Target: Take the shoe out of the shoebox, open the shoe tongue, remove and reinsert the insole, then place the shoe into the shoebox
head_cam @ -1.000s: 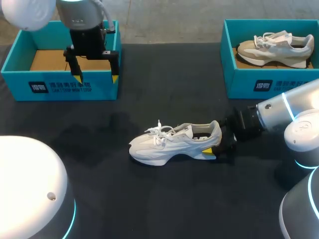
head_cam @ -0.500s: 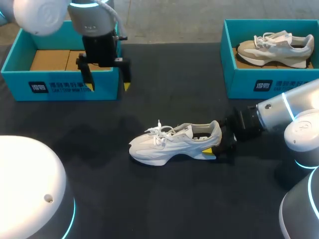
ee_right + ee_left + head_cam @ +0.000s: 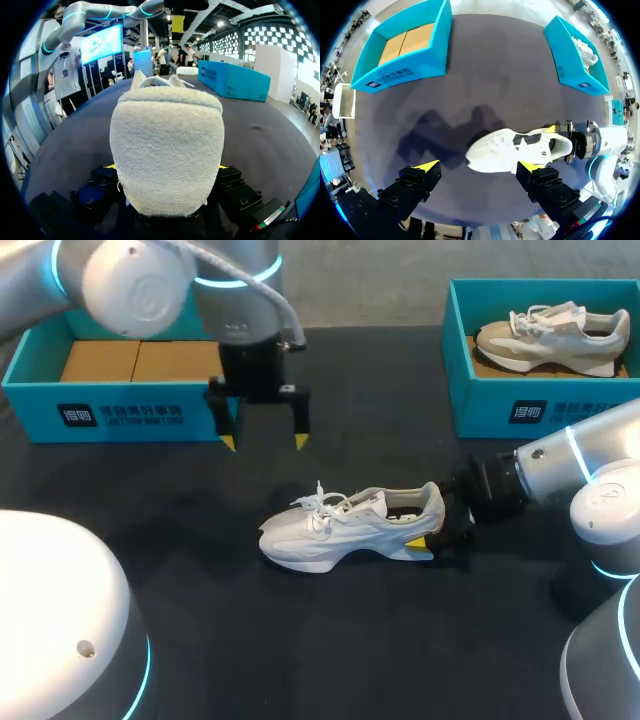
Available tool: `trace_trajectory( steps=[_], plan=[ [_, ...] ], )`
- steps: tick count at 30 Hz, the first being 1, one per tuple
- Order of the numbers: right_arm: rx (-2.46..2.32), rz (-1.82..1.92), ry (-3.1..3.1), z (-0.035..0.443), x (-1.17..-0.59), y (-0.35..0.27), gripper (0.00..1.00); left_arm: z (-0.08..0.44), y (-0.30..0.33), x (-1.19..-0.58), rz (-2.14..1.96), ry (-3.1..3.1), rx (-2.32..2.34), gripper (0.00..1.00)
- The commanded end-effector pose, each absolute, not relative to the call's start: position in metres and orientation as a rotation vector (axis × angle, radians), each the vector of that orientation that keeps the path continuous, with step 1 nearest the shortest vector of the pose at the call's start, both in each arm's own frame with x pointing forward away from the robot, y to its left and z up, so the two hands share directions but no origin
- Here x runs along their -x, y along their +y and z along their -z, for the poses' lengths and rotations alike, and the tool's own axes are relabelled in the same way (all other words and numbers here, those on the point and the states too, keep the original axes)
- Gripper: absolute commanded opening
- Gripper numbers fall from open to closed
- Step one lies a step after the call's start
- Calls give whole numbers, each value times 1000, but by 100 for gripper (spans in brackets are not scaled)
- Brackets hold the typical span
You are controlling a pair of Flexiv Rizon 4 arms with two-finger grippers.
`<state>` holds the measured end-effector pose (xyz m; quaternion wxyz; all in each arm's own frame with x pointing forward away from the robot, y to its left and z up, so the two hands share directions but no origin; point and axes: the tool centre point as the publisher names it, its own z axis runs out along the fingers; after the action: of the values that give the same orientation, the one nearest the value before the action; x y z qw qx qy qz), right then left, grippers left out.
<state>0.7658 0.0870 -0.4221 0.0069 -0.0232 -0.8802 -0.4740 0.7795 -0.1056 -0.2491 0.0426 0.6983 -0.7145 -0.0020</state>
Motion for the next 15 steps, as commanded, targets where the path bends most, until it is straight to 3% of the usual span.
trace_trajectory(
  steps=[1, 15],
  plan=[
    [73, 1478, -2757, 424, -767, 89, 0, 264, -130, -783, 35, -2188, -2123, 100],
    [73, 1478, -2757, 424, -767, 89, 0, 281, -187, -768, 102, -2332, -1996, 100]
  ],
)
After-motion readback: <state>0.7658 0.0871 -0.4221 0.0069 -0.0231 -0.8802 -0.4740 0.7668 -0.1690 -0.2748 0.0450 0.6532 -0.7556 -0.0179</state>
